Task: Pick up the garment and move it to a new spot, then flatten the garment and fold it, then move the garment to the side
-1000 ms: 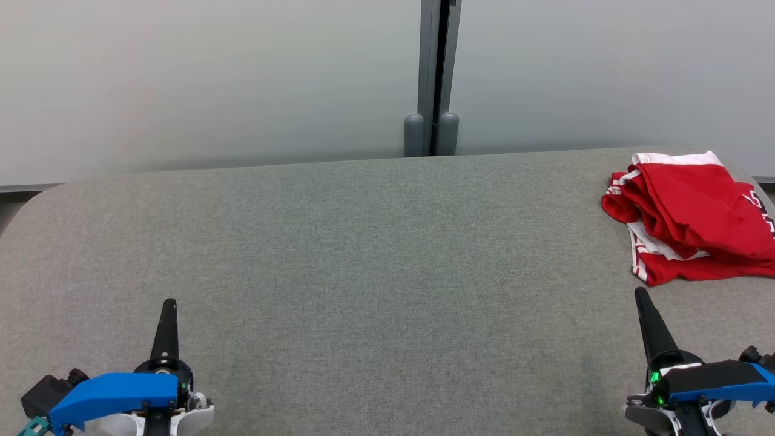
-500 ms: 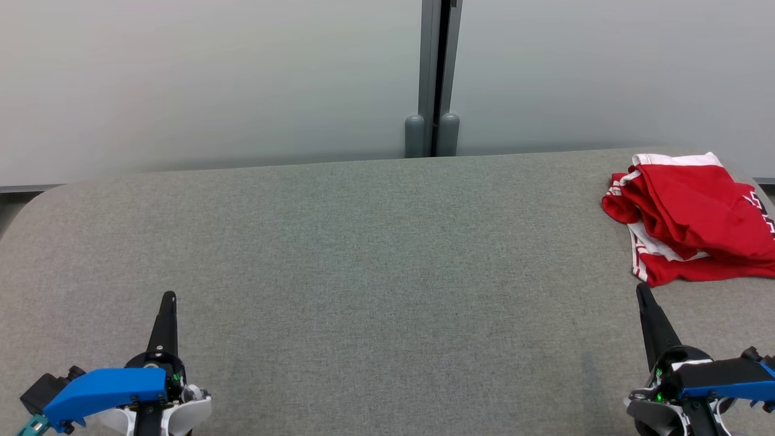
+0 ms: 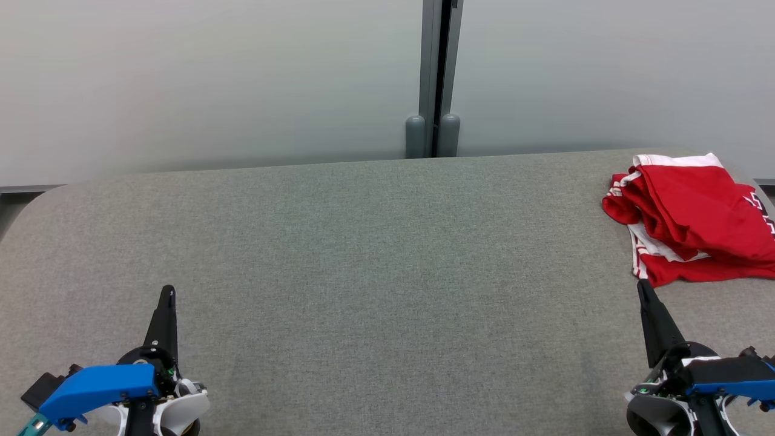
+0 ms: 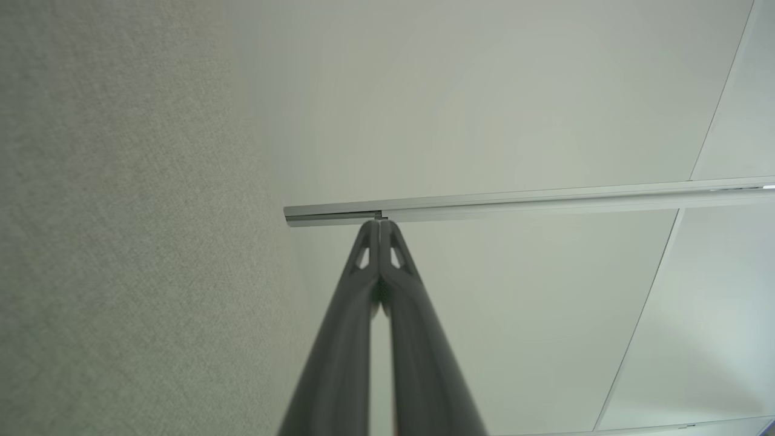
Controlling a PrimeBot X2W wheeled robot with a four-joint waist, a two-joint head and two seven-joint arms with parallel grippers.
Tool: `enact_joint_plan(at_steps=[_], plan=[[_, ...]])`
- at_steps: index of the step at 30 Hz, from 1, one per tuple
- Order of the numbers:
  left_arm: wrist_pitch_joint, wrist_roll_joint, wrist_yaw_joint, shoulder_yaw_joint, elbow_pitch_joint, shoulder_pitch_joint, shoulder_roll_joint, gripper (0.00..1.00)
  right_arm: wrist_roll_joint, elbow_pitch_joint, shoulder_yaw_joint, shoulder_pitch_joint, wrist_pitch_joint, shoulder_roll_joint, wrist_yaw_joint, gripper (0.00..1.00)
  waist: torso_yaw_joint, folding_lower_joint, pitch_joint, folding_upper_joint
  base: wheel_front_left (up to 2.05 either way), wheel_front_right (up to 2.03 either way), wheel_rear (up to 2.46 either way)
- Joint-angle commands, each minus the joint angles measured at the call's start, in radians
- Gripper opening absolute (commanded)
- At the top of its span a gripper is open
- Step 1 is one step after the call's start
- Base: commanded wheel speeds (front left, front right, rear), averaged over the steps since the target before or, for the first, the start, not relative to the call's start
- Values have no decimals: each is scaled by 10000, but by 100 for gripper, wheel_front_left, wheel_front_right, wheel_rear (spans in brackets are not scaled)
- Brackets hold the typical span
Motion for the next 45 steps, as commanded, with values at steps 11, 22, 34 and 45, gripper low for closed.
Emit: enact_joint_plan(at_steps=[11,22,34,45], plan=[[214,-745,-115,70,-52,-189,30,0,751,20,-83,-150,203,16,4,0,9,0,-12,2,0,0,0],[212,-745,-115,69,-53,-189,30,0,752,18,-82,-137,198,16,4,0,9,0,-12,2,0,0,0],[211,-746,-115,68,-53,-189,30,0,753,18,-81,-136,198,16,4,0,9,0,-12,2,0,0,0],[211,-746,-115,68,-53,-189,30,0,753,18,-80,-136,197,16,4,0,9,0,-12,2,0,0,0]])
